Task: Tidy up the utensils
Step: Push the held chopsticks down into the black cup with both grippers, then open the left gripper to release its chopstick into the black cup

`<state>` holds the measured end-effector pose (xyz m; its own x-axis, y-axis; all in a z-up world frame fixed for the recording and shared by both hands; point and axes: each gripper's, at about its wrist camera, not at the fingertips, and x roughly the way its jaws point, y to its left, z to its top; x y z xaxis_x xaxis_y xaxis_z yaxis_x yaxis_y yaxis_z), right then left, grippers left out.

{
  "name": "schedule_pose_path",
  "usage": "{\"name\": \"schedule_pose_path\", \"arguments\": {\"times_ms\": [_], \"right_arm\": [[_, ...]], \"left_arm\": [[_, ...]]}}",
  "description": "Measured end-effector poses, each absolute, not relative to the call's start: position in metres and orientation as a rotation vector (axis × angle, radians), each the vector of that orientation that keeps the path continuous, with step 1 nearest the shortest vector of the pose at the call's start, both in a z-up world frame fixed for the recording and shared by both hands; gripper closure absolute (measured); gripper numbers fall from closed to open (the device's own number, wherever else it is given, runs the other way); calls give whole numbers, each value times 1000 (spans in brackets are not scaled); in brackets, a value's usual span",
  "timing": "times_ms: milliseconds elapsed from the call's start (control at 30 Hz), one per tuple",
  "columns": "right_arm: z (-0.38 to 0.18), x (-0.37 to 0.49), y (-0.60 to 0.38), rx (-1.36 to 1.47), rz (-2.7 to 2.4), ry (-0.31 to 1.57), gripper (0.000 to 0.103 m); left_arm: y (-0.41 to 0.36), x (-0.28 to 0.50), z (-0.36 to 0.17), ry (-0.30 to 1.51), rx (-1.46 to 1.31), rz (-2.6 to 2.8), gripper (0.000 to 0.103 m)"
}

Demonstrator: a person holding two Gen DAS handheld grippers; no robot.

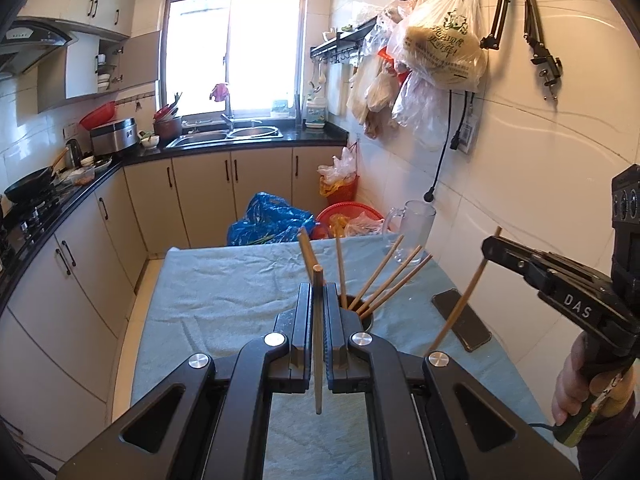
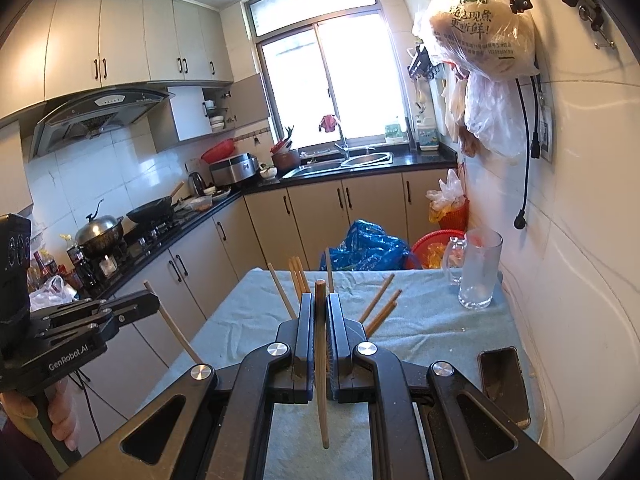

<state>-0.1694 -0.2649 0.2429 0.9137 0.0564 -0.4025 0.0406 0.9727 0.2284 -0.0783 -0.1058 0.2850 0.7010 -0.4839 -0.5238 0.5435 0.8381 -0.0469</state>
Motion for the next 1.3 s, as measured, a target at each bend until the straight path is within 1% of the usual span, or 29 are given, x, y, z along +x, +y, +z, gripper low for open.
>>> {"name": "schedule_pose_path", "arguments": {"times_ms": [400, 733, 833, 967, 1200, 1300], "right_arm": [[261, -142, -278, 314, -25, 340, 97], [268, -108, -285, 313, -64, 284, 97], [266, -101, -287, 311, -73, 271, 97], [255, -94, -289, 300, -86, 278, 97], [219, -78, -301, 335, -79, 372, 97], [209, -75, -306, 362, -72, 401, 97]], "left_arm": [[-124, -59, 330, 434, 55, -586, 99], [-172, -29, 333, 387, 82, -583, 99], [-180, -20, 328, 380, 78, -580, 99], [-187, -5, 311, 422, 66, -589, 99], [-192, 20, 265, 532, 60, -566, 99], [-191, 23, 254, 554, 64, -557, 99]]}}
